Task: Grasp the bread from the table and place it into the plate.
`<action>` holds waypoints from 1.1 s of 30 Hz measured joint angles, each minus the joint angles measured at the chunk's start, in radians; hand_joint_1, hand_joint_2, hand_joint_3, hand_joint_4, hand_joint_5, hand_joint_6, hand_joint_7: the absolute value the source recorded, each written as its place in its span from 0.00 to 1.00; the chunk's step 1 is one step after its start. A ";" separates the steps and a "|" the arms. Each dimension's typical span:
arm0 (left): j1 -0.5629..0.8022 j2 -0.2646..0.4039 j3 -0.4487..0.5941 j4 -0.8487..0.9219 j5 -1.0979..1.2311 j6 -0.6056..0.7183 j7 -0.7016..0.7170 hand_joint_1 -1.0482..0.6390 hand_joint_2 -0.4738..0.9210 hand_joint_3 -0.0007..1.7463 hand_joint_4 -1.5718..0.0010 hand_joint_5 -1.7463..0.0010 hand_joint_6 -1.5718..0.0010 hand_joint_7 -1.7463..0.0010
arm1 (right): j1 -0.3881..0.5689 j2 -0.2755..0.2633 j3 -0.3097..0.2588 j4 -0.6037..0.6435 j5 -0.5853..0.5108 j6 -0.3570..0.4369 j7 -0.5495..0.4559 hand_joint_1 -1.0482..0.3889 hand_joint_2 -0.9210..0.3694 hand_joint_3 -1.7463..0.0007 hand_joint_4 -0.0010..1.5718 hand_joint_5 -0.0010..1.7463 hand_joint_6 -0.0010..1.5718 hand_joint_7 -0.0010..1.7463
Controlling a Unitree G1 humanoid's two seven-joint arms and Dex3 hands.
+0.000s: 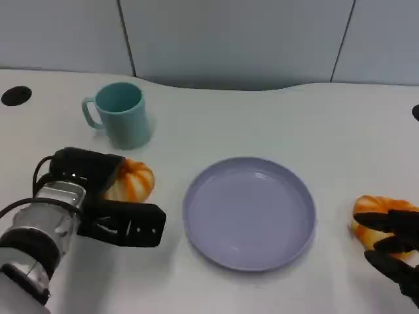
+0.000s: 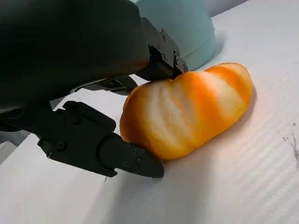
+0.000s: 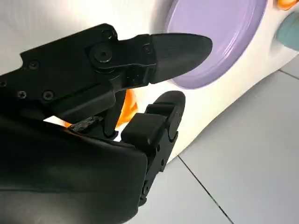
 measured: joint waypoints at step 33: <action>0.053 0.108 0.281 -0.202 -0.345 -0.259 -0.028 0.57 0.93 0.05 0.52 0.00 0.63 0.00 | -0.019 0.002 0.012 0.006 -0.010 0.013 0.006 0.56 0.00 0.81 0.42 0.30 0.52 0.00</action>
